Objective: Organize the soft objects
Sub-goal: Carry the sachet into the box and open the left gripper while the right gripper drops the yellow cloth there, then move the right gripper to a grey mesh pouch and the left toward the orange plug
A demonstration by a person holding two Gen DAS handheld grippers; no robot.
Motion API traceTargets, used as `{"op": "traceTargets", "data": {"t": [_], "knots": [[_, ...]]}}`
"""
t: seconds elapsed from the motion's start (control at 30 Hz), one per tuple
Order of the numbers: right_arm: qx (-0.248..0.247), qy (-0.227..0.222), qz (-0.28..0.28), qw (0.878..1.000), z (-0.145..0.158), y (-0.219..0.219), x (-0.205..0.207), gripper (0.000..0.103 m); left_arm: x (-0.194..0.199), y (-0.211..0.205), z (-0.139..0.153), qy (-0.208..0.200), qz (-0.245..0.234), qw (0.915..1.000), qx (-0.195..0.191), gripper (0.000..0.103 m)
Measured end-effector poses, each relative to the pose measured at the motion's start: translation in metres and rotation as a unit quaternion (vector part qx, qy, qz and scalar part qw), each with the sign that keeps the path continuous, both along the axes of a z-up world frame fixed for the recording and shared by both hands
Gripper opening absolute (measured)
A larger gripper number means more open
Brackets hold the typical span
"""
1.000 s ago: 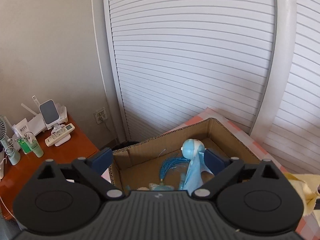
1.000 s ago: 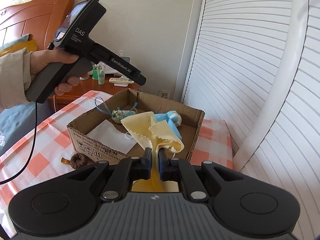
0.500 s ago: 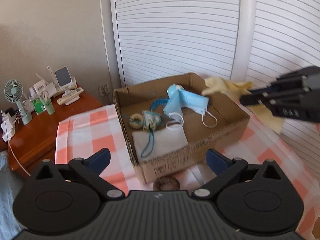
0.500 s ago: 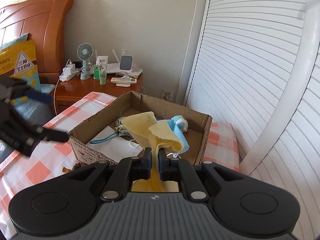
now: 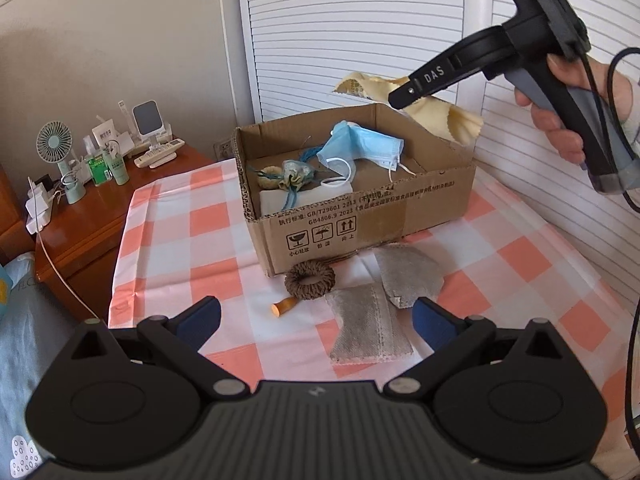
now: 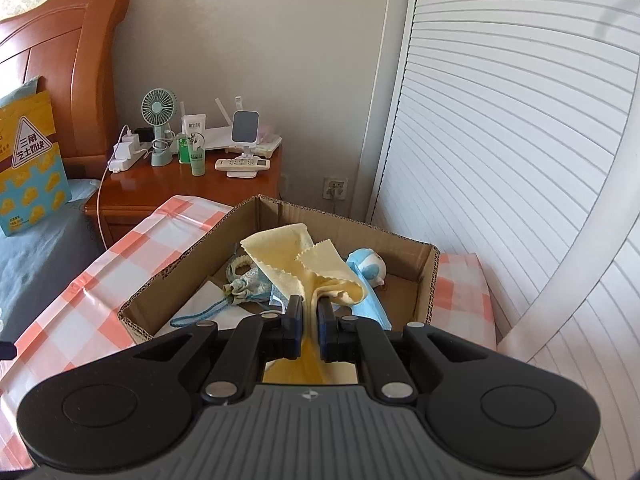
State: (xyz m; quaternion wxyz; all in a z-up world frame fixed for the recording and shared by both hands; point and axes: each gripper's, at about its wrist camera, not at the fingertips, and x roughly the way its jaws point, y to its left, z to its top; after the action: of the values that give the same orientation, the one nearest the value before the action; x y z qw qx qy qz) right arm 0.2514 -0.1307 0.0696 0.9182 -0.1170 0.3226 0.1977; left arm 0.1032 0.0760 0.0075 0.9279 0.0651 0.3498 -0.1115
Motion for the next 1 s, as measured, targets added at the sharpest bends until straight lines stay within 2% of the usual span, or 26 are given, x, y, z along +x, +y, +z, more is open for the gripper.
{"op": "traceTargets", "data": {"t": [0.13, 0.2, 0.27, 0.3, 0.33, 0.43, 0.5, 0.73, 1.0], "knots": [[-0.007, 0.005, 0.001, 1.0, -0.002, 0.009, 0.016, 0.011, -0.002, 0.0, -0.006, 0.007, 0.01, 0.9999, -0.001, 0.102], [-0.012, 0.004, -0.003, 1.0, -0.003, 0.013, 0.024, 0.025, -0.001, 0.001, -0.008, 0.013, 0.012, 0.9998, -0.006, 0.102], [-0.008, 0.009, -0.011, 1.0, -0.005, 0.014, 0.032, 0.077, -0.001, 0.001, -0.01, 0.016, 0.014, 0.9998, -0.006, 0.102], [-0.009, 0.013, -0.016, 1.0, -0.006, 0.015, 0.035, 0.086, -0.002, 0.002, -0.01, 0.017, 0.015, 0.9997, -0.005, 0.102], [-0.009, 0.012, -0.022, 1.0, -0.008, 0.014, 0.036, 0.101, -0.002, 0.002, -0.01, 0.017, 0.015, 0.9997, -0.004, 0.102], [0.006, -0.002, -0.033, 0.999, -0.009, 0.01, 0.03, 0.103, -0.002, 0.004, -0.011, 0.019, 0.016, 0.9997, -0.004, 0.102], [0.015, 0.009, -0.032, 0.999, -0.011, 0.007, 0.025, 0.103, -0.003, 0.004, -0.011, 0.019, 0.016, 0.9997, -0.001, 0.102], [0.021, 0.017, -0.053, 0.998, -0.014, 0.001, -0.009, 0.103, -0.006, 0.002, -0.013, 0.02, 0.011, 0.9997, -0.005, 0.102], [0.011, 0.034, -0.086, 0.996, -0.034, 0.0, -0.041, 0.103, -0.01, 0.004, -0.014, 0.016, 0.008, 0.9998, -0.008, 0.102]]}}
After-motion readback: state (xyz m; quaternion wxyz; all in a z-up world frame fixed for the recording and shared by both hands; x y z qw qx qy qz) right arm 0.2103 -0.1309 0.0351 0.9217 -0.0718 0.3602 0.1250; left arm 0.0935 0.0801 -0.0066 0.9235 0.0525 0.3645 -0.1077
